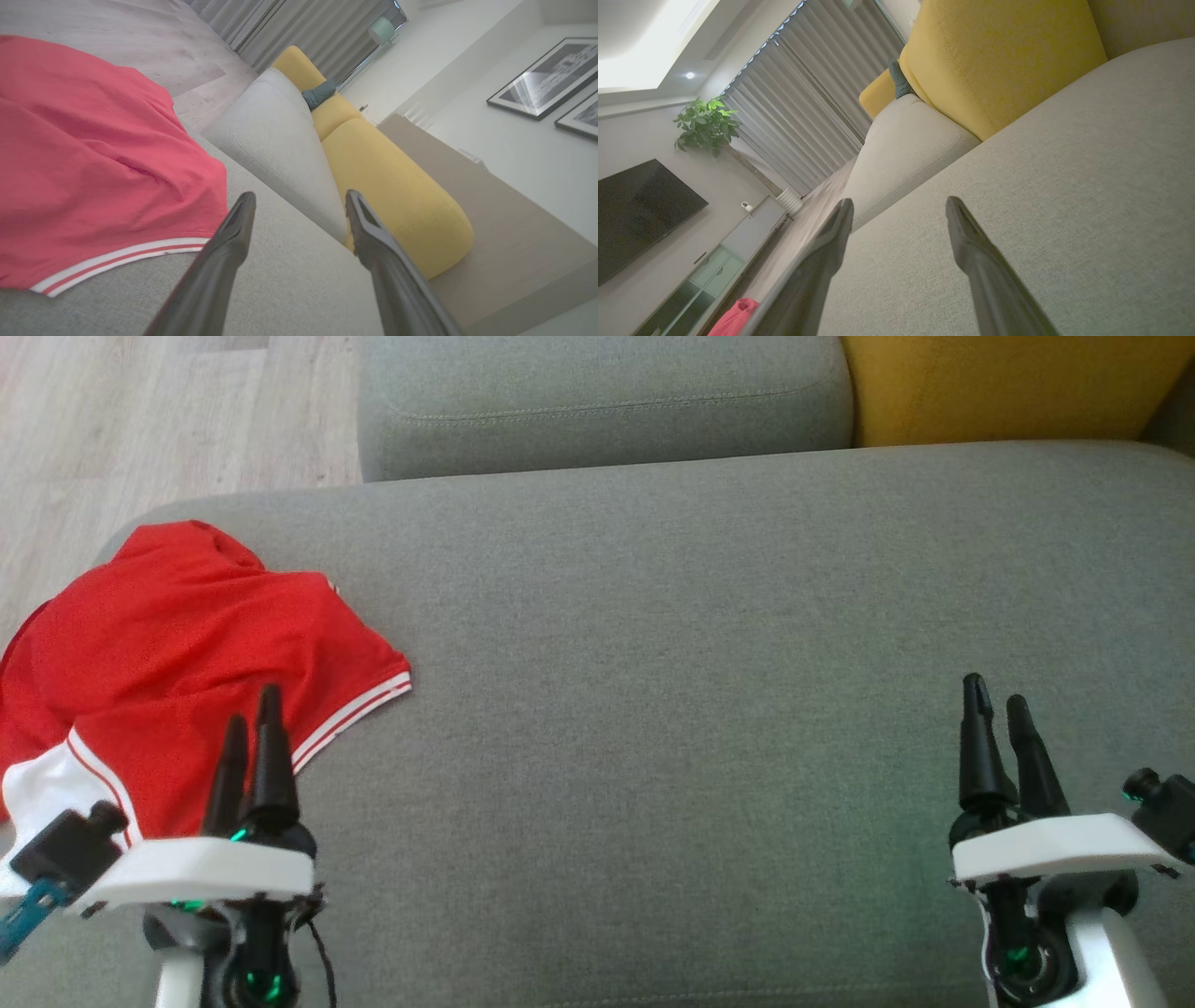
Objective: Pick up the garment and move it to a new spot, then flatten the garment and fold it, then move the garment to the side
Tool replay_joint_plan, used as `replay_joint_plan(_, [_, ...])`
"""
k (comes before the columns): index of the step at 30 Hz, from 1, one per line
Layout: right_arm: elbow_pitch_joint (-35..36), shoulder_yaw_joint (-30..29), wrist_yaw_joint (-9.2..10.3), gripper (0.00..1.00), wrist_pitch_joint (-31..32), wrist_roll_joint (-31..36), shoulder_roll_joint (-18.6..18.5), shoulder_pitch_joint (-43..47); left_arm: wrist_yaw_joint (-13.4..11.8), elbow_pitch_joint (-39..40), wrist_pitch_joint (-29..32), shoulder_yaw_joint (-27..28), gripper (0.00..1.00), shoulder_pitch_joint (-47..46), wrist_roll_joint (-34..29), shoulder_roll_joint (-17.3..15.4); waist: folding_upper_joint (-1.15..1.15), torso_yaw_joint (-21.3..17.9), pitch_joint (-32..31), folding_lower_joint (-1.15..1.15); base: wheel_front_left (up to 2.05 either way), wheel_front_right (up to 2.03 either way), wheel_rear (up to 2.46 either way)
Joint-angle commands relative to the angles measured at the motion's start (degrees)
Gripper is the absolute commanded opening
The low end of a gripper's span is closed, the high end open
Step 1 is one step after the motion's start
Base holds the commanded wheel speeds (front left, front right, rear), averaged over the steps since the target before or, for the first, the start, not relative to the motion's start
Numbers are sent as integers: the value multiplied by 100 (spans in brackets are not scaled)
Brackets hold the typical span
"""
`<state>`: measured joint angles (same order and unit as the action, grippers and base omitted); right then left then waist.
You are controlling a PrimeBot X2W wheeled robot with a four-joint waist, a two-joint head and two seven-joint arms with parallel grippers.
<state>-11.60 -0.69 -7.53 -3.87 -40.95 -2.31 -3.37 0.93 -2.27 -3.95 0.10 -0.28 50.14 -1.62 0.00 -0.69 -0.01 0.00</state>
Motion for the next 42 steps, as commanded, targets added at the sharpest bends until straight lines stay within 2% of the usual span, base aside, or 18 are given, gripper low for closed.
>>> replay_joint_plan(1, [250,107,2,100,-89,268,-37,-296,-33,282,-90,10,100,-207,-347,-83,0,-3,-2,0,0,0,0])
replay_joint_plan(8, [293,244,2,100,-207,896,-39,-290,-254,317,-208,-366,100,-159,-1327,-229,0,-15,-12,0,0,0,0])
replay_joint_plan(14, [309,363,3,100,-309,1373,-41,-296,-606,229,-308,-776,100,-167,-1938,-465,0,-17,-27,0,0,0,0])
replay_joint_plan(32, [334,689,3,100,-613,2704,-47,-243,-1822,-31,-609,-1951,100,-332,-3393,-1178,0,-19,-91,0,0,0,0])
replay_joint_plan(33, [334,689,3,100,-613,2704,-47,-243,-1822,-31,-609,-1951,100,-332,-3393,-1178,0,-19,-91,0,0,0,0])
replay_joint_plan(42, [427,826,4,100,-765,3058,-50,-224,-2405,125,-760,-2425,100,-420,-3828,-1378,0,-18,-132,0,0,0,0])
